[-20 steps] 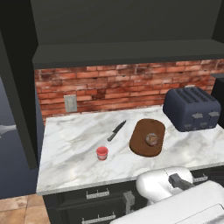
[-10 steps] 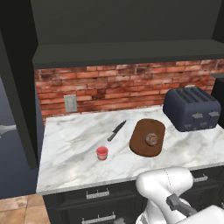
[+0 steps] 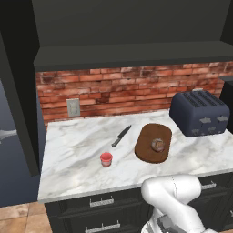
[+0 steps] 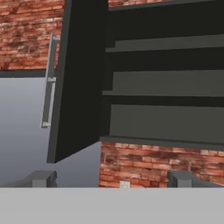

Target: Pick the bread, place it on the cutting board, pick the jam, place it on the counter, and close the cabinet.

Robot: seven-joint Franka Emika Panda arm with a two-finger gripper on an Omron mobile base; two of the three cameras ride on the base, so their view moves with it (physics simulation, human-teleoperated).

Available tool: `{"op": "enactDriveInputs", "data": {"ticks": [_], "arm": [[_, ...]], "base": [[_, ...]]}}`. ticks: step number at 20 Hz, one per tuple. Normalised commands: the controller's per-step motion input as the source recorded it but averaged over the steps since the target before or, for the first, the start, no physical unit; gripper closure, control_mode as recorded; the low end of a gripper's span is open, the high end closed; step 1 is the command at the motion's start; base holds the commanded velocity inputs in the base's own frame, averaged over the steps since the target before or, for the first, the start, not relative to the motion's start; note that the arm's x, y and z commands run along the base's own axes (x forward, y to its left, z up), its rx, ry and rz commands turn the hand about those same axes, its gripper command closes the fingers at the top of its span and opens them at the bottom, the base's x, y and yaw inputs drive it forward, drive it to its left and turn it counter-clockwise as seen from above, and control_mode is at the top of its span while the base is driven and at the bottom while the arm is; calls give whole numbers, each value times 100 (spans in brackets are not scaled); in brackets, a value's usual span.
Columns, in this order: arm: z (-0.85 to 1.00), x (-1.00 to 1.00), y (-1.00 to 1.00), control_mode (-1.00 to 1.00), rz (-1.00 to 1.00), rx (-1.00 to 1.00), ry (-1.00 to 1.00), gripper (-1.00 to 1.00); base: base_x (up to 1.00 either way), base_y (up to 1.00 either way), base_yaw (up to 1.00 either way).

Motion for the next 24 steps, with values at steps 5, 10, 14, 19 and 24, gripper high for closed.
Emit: {"op": "enactDriveInputs", "data": {"ticks": [5,10,14,19,24], "arm": [[0,0,35,-100,0,0,0,-100],[0,0,33,-100,0,0,0,-100],[0,0,31,-100,0,0,0,-100],[0,4,24,-100,0,0,0,-100],[0,4,25,-100,0,0,0,-100]], "base": [[0,0,0],[0,0,0],[0,0,0],[0,0,0],[0,0,0]]}}
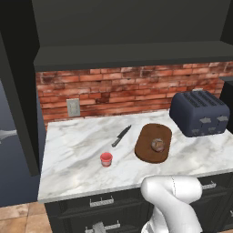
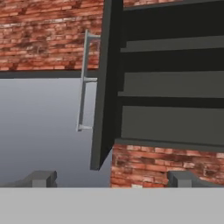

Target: Pick the bread, place it on the cutting board, pick the jam, place it on the counter, and close the cabinet.

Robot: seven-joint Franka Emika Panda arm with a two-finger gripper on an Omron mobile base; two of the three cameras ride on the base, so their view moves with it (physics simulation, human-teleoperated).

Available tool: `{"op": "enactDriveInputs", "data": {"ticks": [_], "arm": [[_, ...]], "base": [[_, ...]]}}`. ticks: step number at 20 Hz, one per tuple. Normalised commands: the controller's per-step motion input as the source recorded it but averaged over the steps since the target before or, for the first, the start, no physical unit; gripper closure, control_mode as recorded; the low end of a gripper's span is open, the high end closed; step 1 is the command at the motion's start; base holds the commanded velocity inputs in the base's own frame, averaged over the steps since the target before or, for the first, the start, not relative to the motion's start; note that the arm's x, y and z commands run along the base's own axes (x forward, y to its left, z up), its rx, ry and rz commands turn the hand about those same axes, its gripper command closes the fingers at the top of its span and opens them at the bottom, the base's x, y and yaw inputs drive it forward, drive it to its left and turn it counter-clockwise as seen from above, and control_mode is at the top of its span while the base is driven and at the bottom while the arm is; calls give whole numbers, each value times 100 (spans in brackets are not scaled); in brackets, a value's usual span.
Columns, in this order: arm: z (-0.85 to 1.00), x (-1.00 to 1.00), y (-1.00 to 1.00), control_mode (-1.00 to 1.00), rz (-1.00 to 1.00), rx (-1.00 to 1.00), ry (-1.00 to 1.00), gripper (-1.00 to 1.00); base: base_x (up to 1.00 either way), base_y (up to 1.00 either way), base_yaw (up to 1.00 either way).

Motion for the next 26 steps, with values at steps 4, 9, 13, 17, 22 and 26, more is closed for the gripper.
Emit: {"op": "enactDriveInputs", "data": {"ticks": [4,9,13,17,22,26], "arm": [[0,4,23,-100,0,0,0,-100],[0,12,16,-100,0,0,0,-100],[0,13,11,-100,-2,0,0,-100],[0,6,17,-100,-3,0,0,-100],[0,0,26,-100,-2,0,0,-100],[0,0,17,-100,-5,0,0,-100]], "base": [[0,0,0],[0,0,0],[0,0,0],[0,0,0],[0,0,0],[0,0,0]]}}
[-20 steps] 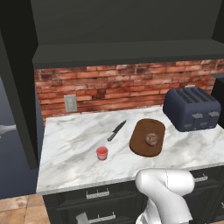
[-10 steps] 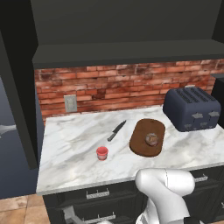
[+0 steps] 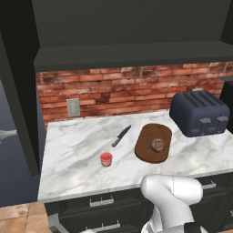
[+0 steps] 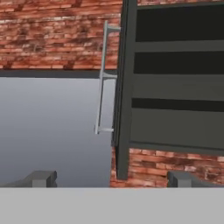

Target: Pick the bread, place it on the cutting board, pick the jam, place it on the counter, and close the cabinet.

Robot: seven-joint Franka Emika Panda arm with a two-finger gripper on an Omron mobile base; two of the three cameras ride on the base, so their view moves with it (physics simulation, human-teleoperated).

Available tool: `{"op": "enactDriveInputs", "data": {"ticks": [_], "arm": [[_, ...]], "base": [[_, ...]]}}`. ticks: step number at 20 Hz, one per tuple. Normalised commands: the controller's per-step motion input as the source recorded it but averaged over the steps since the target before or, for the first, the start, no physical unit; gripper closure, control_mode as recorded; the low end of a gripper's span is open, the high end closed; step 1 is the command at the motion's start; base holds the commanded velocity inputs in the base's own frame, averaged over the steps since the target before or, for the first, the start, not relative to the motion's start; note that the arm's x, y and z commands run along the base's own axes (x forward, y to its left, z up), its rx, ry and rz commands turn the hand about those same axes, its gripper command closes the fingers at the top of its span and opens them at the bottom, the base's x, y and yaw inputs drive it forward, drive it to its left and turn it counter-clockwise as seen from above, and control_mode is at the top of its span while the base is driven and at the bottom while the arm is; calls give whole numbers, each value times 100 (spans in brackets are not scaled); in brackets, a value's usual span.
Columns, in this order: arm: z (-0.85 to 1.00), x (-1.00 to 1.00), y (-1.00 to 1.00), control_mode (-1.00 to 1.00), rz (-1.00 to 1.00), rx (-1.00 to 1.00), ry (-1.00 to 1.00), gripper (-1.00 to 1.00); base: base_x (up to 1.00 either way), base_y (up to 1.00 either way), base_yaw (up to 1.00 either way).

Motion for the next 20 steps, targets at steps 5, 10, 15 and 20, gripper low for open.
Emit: {"op": "enactDriveInputs", "data": {"ticks": [5,10,15,20], "arm": [[0,0,11,-100,-8,0,0,-100],[0,0,13,-100,-8,0,0,-100],[0,3,12,-100,-8,0,0,-100],[0,17,9,-100,-7,0,0,-100]], "base": [[0,0,0],[0,0,0],[0,0,0],[0,0,0]]}}
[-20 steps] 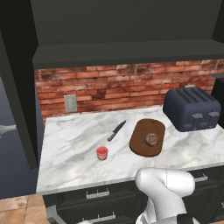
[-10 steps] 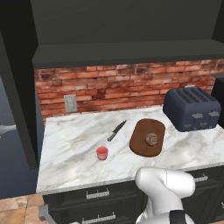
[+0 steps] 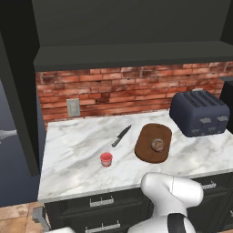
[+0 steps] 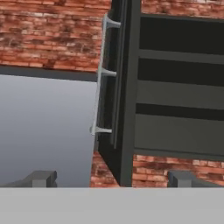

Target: Pick the bread, place it on the cutting board, pick the jam, place it on the counter, and close the cabinet.

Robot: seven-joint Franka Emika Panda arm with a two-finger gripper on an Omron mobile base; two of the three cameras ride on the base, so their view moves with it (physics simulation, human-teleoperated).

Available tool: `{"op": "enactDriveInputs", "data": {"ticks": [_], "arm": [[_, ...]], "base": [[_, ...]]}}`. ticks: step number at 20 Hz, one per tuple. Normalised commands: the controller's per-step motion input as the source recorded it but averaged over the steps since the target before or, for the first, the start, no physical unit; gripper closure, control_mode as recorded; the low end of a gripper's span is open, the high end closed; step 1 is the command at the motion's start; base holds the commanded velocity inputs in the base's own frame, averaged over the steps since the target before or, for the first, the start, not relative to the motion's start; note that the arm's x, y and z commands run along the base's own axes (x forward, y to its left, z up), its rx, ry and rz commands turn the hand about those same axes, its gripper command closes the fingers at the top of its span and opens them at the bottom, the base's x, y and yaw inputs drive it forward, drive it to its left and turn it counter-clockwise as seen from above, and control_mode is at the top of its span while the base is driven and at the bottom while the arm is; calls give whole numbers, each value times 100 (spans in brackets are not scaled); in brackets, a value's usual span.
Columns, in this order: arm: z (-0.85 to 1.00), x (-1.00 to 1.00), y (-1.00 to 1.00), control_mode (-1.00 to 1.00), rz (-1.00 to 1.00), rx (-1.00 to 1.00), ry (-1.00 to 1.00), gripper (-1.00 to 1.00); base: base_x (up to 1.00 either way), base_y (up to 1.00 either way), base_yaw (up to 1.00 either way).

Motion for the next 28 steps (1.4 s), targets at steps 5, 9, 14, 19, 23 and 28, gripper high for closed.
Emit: {"op": "enactDriveInputs", "data": {"ticks": [5,9,14,19,23,28], "arm": [[0,27,13,-100,-5,0,0,-100],[0,19,17,-100,-2,0,0,-100],[0,19,14,-100,-1,0,0,-100],[0,20,4,-100,-3,0,0,-100],[0,16,0,-100,-1,0,0,-100],[0,16,0,-100,-2,0,0,-100]], "base": [[0,0,0],[0,0,0],[0,0,0],[0,0,0],[0,0,0],[0,0,0]]}}
